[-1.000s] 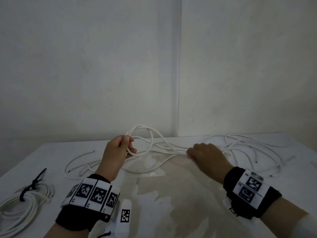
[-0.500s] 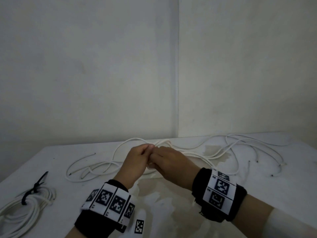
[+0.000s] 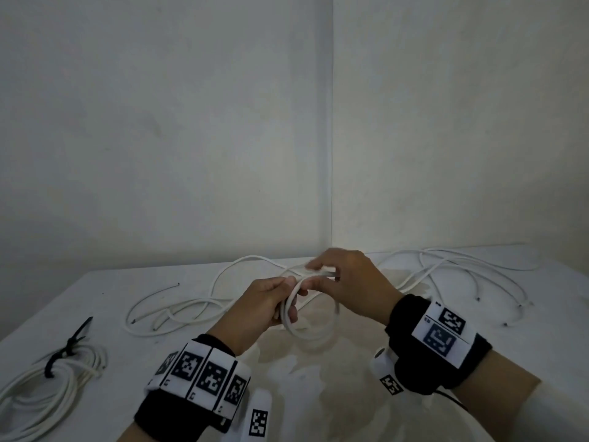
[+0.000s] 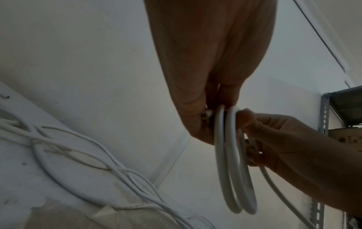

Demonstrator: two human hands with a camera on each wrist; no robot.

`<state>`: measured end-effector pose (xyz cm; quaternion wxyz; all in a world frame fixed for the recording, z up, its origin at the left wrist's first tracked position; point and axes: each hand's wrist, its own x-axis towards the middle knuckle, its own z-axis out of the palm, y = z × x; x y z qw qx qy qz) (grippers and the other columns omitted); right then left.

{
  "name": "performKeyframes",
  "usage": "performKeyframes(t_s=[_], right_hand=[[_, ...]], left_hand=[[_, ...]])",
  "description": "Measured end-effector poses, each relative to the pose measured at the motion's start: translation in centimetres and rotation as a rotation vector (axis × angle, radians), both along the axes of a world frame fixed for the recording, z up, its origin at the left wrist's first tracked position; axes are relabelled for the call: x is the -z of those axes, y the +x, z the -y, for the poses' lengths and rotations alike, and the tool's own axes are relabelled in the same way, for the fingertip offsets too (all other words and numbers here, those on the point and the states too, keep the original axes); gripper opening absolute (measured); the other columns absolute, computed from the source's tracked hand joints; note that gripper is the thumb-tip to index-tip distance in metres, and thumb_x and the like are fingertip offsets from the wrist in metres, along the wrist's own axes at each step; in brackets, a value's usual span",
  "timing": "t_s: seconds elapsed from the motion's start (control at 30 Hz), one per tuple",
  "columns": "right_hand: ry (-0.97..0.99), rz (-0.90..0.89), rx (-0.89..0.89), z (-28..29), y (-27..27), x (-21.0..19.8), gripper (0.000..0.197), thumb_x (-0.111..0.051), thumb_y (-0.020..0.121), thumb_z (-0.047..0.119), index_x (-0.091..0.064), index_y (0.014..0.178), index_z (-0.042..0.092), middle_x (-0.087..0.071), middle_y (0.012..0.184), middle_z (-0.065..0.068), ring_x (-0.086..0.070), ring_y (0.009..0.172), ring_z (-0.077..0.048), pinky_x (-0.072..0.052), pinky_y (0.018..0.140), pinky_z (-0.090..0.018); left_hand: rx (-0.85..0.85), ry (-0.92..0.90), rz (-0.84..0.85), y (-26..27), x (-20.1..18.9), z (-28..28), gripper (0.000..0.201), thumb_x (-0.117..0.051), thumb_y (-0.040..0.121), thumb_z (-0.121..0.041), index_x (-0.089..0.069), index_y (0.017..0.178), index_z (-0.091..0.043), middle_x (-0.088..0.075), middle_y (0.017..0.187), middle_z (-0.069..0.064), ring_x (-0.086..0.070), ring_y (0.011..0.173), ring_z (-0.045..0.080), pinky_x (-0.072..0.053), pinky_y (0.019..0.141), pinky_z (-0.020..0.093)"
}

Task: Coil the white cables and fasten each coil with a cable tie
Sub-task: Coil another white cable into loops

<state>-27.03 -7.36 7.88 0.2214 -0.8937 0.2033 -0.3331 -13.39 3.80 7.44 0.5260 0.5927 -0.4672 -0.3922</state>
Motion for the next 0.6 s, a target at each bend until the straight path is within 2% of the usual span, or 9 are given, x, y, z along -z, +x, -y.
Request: performKeyframes(t_s=[0.07,0.13,0.23,0.3,0.37,0.43,0.5,0.57,0.6], right_hand=[[0.099,-0.045,0.009,-0.3,0.0,0.1,0.016,-0.066,0.080,0.042,-0.073,0.078,0.028,-0.072,0.083,0.008,-0.060,0.071,-0.006,-0.045,0.067,-0.022],[0.138,-0.029,0.035,-0.6,0.1,0.1,0.016,-0.064,0.081,0.042,-0.070,0.069,0.032,-0.071,0.075,0.005,-0.063,0.071,-0.015,-0.049,0.070,-0.034],[0.146,-0.003,0.048,-0.7,0.1,-0.4,0.019,-0.065,0.081,0.041,-0.072,0.070,0.027,-0.072,0.074,0.005,-0.062,0.070,-0.012,-0.049,0.071,-0.035],[0.142,0.004,0.043,-0.6,0.1,-0.8,0.020,-0.065,0.081,0.039,-0.073,0.073,0.023,-0.071,0.073,0.005,-0.061,0.069,-0.011,-0.048,0.070,-0.032],[0.158,0.006,0.037,-0.6,0.0,-0.9,0.021,-0.066,0.081,0.038,-0.072,0.075,0.019,-0.069,0.071,0.005,-0.061,0.069,-0.014,-0.047,0.069,-0.032],[0.169,-0.004,0.032,-0.5,-0.2,-0.9,0.022,-0.065,0.082,0.038,-0.072,0.078,0.018,-0.067,0.070,0.005,-0.060,0.068,-0.014,-0.047,0.070,-0.032],[0.159,-0.038,0.033,-0.5,-0.3,-0.9,0.025,-0.062,0.084,0.040,-0.071,0.080,0.017,-0.067,0.072,0.001,-0.058,0.068,-0.015,-0.047,0.070,-0.033],[0.148,-0.084,0.039,-0.6,-0.4,-0.9,0.027,-0.060,0.085,0.042,-0.072,0.083,0.018,-0.064,0.070,0.003,-0.056,0.068,-0.014,-0.046,0.070,-0.033],[0.150,-0.104,0.041,-0.7,-0.4,-0.9,0.026,-0.059,0.085,0.042,-0.072,0.084,0.019,-0.062,0.069,0.006,-0.056,0.069,-0.013,-0.045,0.070,-0.031]], left_hand=[[0.022,0.003,0.021,-0.2,-0.1,0.0,0.039,-0.034,0.099,-0.024,-0.062,0.092,0.002,-0.053,0.049,-0.008,-0.051,0.049,0.006,-0.045,0.069,0.030],[0.024,-0.002,0.022,-0.3,-0.1,0.0,0.042,-0.032,0.099,-0.026,-0.061,0.094,0.003,-0.052,0.050,-0.009,-0.051,0.049,0.006,-0.045,0.070,0.030],[0.010,-0.030,0.003,-0.7,-0.2,0.0,0.040,-0.033,0.099,-0.029,-0.061,0.092,-0.001,-0.047,0.059,-0.006,-0.049,0.050,0.005,-0.048,0.066,0.024],[0.011,-0.049,0.045,-0.8,-0.5,0.0,0.034,-0.036,0.099,-0.025,-0.062,0.093,-0.004,-0.043,0.064,-0.004,-0.047,0.050,0.004,-0.048,0.063,0.021],[0.018,-0.047,0.120,-0.7,-0.7,0.0,0.031,-0.037,0.099,-0.023,-0.062,0.091,-0.007,-0.042,0.065,-0.003,-0.047,0.049,0.003,-0.046,0.064,0.023],[0.020,-0.041,0.260,-0.5,-1.0,0.1,0.029,-0.037,0.098,-0.024,-0.062,0.087,-0.013,-0.046,0.062,-0.005,-0.048,0.049,0.001,-0.043,0.066,0.025],[0.014,-0.045,0.503,-0.3,-1.1,0.2,0.028,-0.035,0.098,-0.027,-0.059,0.085,-0.019,-0.050,0.061,-0.007,-0.048,0.052,0.000,-0.040,0.065,0.020],[0.009,-0.051,0.728,-0.2,-1.0,0.1,0.030,-0.032,0.098,-0.030,-0.058,0.093,-0.017,-0.050,0.070,-0.012,-0.048,0.062,-0.001,-0.036,0.061,0.010],[0.004,-0.056,0.800,-0.1,-1.0,0.0,0.032,-0.031,0.098,-0.031,-0.059,0.098,-0.014,-0.048,0.074,-0.014,-0.047,0.067,-0.002,-0.036,0.062,0.009]])
